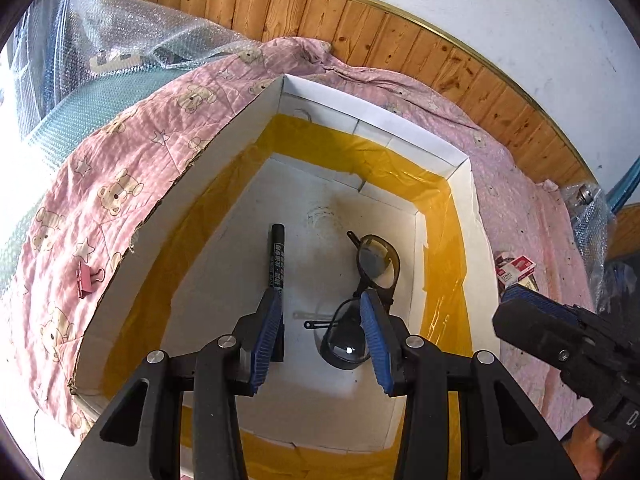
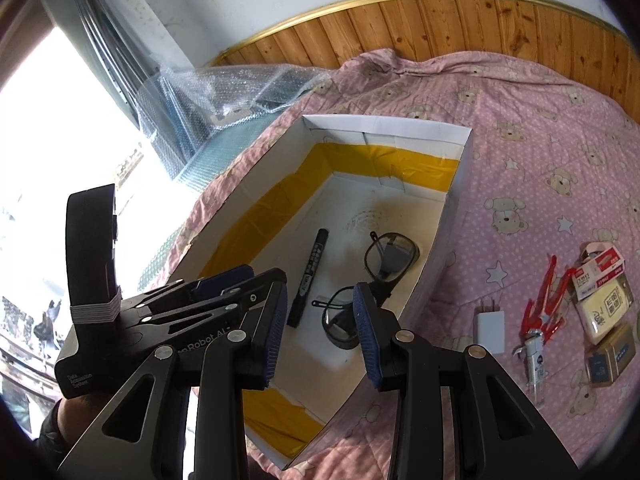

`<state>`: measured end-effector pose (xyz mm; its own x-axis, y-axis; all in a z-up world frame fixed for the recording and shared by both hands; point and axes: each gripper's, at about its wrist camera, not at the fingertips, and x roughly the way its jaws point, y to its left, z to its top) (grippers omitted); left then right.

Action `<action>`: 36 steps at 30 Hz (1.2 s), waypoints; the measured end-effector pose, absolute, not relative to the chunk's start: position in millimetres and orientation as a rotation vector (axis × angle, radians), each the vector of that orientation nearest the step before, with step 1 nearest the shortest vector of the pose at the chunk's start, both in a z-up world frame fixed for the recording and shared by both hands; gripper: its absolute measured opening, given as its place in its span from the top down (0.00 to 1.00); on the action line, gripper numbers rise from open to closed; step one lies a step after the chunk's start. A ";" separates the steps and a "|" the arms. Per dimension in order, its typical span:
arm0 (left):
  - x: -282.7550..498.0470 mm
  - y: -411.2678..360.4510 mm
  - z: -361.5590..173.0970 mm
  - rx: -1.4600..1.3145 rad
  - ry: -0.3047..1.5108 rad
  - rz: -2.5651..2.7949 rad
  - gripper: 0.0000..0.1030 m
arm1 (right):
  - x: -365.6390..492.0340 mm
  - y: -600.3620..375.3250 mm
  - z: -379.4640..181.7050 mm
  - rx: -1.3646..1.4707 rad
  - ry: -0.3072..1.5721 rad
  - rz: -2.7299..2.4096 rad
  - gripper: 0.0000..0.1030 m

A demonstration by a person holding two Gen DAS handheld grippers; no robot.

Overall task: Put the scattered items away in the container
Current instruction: 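Open both grippers to drop the marker and eyeglasses into the box, then move both grippers back to the remaining items on the bedspread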

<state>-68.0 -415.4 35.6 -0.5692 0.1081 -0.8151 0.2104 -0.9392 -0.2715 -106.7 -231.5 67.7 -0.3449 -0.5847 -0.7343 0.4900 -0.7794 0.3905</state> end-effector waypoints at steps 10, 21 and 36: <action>-62.7 -399.3 42.4 1.442 0.498 -2.703 0.58 | -96.8 -218.5 74.4 1.203 -0.179 -2.141 0.64; -57.7 -375.1 53.0 1.455 0.447 -2.742 0.58 | -84.4 -197.6 79.5 1.176 -0.240 -2.149 0.64; -48.4 -327.4 61.1 1.503 0.361 -2.790 0.58 | -67.4 -156.8 75.3 1.157 -0.342 -2.165 0.64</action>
<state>-48.4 -327.4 61.1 -0.5552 0.1484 -0.8184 0.0648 -0.9733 -0.2204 -67.4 -156.8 75.3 -0.3986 -0.6529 -0.6441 0.4224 -0.7541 0.5029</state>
